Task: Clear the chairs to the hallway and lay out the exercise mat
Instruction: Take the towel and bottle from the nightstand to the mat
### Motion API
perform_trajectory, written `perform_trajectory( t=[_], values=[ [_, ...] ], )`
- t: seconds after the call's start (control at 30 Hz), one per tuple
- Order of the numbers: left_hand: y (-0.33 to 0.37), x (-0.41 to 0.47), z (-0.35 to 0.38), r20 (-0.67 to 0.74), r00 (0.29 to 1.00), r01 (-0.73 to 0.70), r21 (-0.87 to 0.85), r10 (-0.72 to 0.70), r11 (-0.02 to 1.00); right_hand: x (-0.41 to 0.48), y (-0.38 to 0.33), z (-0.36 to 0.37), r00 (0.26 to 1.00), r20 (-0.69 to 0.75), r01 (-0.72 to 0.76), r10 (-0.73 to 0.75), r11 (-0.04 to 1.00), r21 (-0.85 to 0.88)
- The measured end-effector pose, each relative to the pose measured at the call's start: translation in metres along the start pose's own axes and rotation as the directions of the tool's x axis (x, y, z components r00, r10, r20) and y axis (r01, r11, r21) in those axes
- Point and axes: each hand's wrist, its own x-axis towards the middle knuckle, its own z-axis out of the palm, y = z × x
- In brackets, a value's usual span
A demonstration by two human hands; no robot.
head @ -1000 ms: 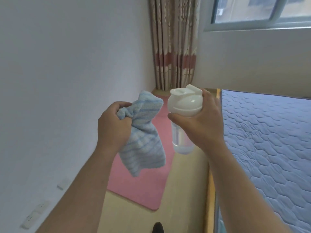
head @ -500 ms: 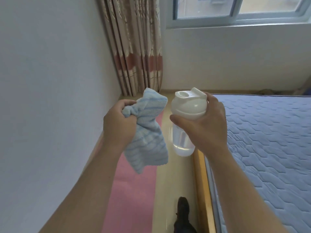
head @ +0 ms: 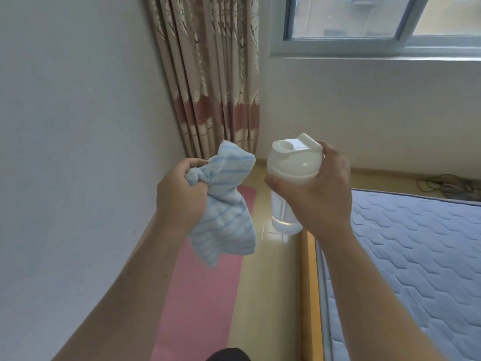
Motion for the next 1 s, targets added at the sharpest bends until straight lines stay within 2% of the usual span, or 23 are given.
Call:
perform_trajectory(
  t=[0.27, 0.63, 0.8, 1.0],
  values=[
    [-0.036, 0.192, 0.093, -0.02, 1.0, 0.003, -0.02, -0.003, 1.0, 0.177, 0.055, 0.104, 0.999, 0.04, -0.001, 0.001, 1.0, 0.007],
    [-0.001, 0.413, 0.184, -0.013, 0.993, -0.117, -0.038, 0.117, 0.992, 0.392, 0.078, 0.195, 1.0, 0.016, 0.023, -0.023, 1.0, 0.021],
    [0.011, 0.486, 0.225, -0.059, 0.992, -0.109, -0.002, 0.108, 0.994, 0.481, 0.108, 0.237, 0.997, 0.05, 0.059, -0.063, 0.996, 0.068],
    [0.031, 0.562, 0.269, -0.214, 0.974, -0.065, 0.072, 0.079, 0.995, 0.598, 0.131, 0.282, 0.976, 0.154, 0.128, -0.153, 0.979, 0.161]
  ],
)
